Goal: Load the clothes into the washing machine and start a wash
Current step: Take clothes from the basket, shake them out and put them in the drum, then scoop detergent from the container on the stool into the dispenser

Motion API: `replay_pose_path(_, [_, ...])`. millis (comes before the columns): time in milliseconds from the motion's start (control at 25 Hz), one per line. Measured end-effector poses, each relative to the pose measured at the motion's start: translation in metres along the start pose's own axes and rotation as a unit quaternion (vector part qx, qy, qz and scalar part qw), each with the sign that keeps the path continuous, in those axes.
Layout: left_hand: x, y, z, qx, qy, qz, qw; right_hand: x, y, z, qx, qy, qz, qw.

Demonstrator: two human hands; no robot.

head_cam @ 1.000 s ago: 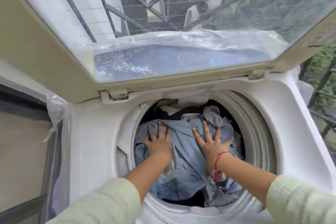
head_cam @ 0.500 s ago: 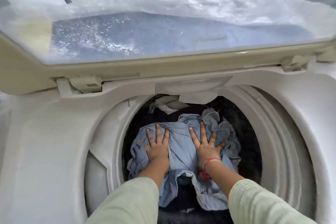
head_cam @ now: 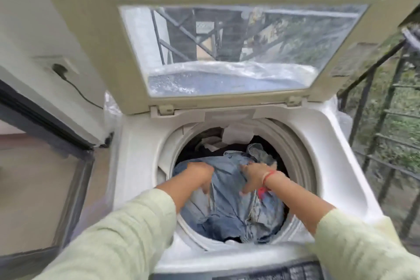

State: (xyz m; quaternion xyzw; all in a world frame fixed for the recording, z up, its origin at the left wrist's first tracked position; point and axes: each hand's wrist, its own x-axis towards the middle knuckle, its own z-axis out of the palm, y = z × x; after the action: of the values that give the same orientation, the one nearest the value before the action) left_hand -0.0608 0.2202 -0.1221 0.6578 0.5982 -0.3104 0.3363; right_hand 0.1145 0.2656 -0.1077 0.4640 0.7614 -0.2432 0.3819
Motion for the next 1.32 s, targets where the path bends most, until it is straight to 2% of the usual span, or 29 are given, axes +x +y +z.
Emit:
replay_pose_path(80, [-0.05,-0.005,-0.011,-0.058,0.176,0.044,0.982,-0.041,-0.004,-0.016,0.125,0.101,-0.062,0.985])
replay_pose_path(120, [-0.081,-0.008,-0.013,-0.117,0.265,0.056,0.956,-0.064,-0.008,-0.021,0.194,0.15,-0.099,0.964])
replay_pose_path(200, [-0.138,-0.015,-0.009,-0.241,0.419,0.066,0.873,-0.105,-0.017,-0.025,0.305,0.23,-0.153,0.911])
replay_pose_path(280, [-0.203,-0.036,0.022,-0.349,0.546,0.043,0.76,-0.143,-0.05,-0.022,0.36,0.264,-0.208,0.871])
replay_pose_path(400, [-0.232,-0.064,0.056,-0.412,0.629,0.016,0.659,-0.156,-0.075,-0.02,0.413,0.313,-0.255,0.816])
replay_pose_path(600, [-0.267,-0.109,0.125,-0.493,0.699,-0.091,0.511,-0.163,-0.142,-0.02,0.409,0.352,-0.344,0.768])
replay_pose_path(720, [-0.28,-0.124,0.16,-0.541,0.714,-0.16,0.416,-0.163,-0.174,-0.017,0.366,0.347,-0.4,0.765])
replay_pose_path(800, [-0.282,-0.128,0.182,-0.577,0.708,-0.177,0.366,-0.163,-0.19,-0.01,0.341,0.33,-0.428,0.769])
replay_pose_path(920, [-0.284,-0.125,0.199,-0.612,0.697,-0.196,0.318,-0.164,-0.202,-0.002,0.338,0.296,-0.439,0.778])
replay_pose_path(1080, [-0.285,-0.112,0.199,-0.636,0.687,-0.192,0.293,-0.163,-0.189,0.006,0.347,0.29,-0.433,0.78])
replay_pose_path(1160, [-0.283,-0.104,0.185,-0.631,0.688,-0.184,0.308,-0.162,-0.174,0.004,0.359,0.301,-0.425,0.775])
replay_pose_path(1320, [-0.272,-0.076,0.133,-0.615,0.683,-0.144,0.367,-0.167,-0.125,-0.003,0.404,0.329,-0.404,0.752])
